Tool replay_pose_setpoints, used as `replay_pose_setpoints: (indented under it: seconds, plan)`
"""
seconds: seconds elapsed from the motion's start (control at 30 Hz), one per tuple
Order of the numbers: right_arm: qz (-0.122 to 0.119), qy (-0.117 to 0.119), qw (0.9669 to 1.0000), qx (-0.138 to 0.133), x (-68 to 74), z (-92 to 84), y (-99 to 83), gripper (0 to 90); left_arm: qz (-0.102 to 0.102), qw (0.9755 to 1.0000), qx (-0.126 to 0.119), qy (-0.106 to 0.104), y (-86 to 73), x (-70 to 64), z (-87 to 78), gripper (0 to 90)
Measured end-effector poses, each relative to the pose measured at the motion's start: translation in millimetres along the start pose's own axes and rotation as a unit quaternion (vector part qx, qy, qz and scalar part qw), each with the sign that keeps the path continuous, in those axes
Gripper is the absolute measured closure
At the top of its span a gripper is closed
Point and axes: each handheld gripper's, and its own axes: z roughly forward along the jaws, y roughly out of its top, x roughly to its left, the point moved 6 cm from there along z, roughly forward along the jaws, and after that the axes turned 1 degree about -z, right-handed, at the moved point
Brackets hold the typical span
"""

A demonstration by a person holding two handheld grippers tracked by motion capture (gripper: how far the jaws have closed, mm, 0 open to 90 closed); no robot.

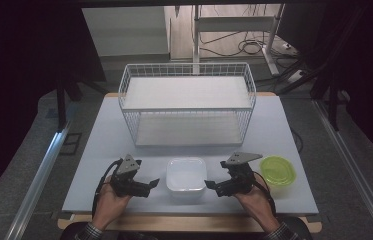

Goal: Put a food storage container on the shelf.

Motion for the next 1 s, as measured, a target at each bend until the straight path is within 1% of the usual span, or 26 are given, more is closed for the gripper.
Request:
replay_pose_setpoints:
  seconds: [0.1,0.17,0.2,0.23,0.33,0.43,0.53,0.57,0.6,0.63,0.67,0.7,0.73,0.77,0.8,0.83,0.9,0.93,0.97,1.0]
  plan:
    - [0.002,0.0,1.0,-0.008,-0.3,1.7,1.2,5.0,0.004,1.0,0.003,-0.003,0.3,-1.3,2.8,4.7]
    - [-0.002,-0.001,1.0,-0.008,-0.3,2.3,1.3,4.8,0.005,0.9999,0.009,-0.008,1.4,-3.9,3.1,4.6]
    - [-0.009,-0.002,0.9999,-0.007,0.9,3.8,1.5,4.2,0.006,0.9999,0.009,-0.009,2.3,-5.5,3.3,4.5]
    - [-0.01,-0.003,0.9999,-0.006,1.2,4.1,1.4,4.1,0.007,0.9999,0.01,-0.008,2.7,-6.2,3.2,4.6]
    - [-0.011,-0.001,0.9999,-0.001,2.5,5.8,1.5,4.0,0.015,0.9996,0.016,-0.017,6.1,-11.9,4.3,4.0]
    - [-0.006,0.0,1.0,0.007,4.6,7.2,2.5,3.2,0.022,0.9992,0.019,-0.028,9.9,-17.3,5.9,2.6]
    - [-0.003,-0.006,0.9999,0.008,7.2,7.7,5.1,2.4,0.013,0.9982,0.01,-0.058,15.2,-22.2,6.1,2.6]
    - [-0.004,-0.007,0.9999,0.015,8.7,9.4,5.7,2.3,0.015,0.9979,0.009,-0.062,18.1,-24.0,7.0,4.4]
    - [-0.004,-0.007,0.9999,0.015,8.7,9.4,5.7,2.3,0.015,0.9979,0.009,-0.062,18.1,-24.0,7.0,5.3]
    - [-0.004,-0.007,0.9998,0.017,9.7,10.1,5.9,3.7,0.016,0.9976,0.011,-0.066,19.7,-25.9,8.6,5.3]
    - [-0.006,-0.007,0.9998,0.019,11.2,10.9,6.6,7.2,0.017,0.9975,0.013,-0.068,20.6,-27.0,9.9,6.6]
    - [-0.006,-0.005,0.9997,0.023,13.6,11.2,7.8,10.9,0.016,0.997,0.014,-0.074,21.9,-28.8,12.1,7.7]
    - [-0.006,-0.005,0.9997,0.023,13.6,11.2,7.8,10.9,0.016,0.997,0.014,-0.074,21.9,-28.8,12.1,9.0]
    - [-0.009,-0.005,0.9998,0.019,15.1,11.7,10.5,15.8,0.014,0.9965,0.013,-0.081,23.7,-30.0,14.3,10.1]
    - [-0.009,-0.005,0.9998,0.019,15.1,11.7,10.5,15.8,0.014,0.9965,0.013,-0.081,23.7,-30.0,14.3,10.8]
    - [-0.008,-0.004,0.9997,0.021,15.2,12.8,11.4,16.4,0.014,0.9962,0.013,-0.085,24.8,-30.2,15.9,10.8]
    - [-0.002,0.003,0.9997,0.025,13.7,16.7,12.0,17.5,0.008,0.9955,0.013,-0.094,25.8,-30.4,18.9,11.6]
    - [0.001,0.007,0.9995,0.03,12.4,19.0,11.3,17.5,0.004,0.9948,0.014,-0.1,25.9,-30.3,20.7,11.7]
    - [0.014,0.018,0.9991,0.037,10.9,23.1,9.9,17.9,-0.007,0.9929,0.018,-0.118,26.1,-30.2,24.5,11.7]
    - [0.014,0.018,0.9991,0.037,10.9,23.1,9.9,17.9,-0.007,0.9929,0.018,-0.118,26.1,-30.2,24.5,11.6]
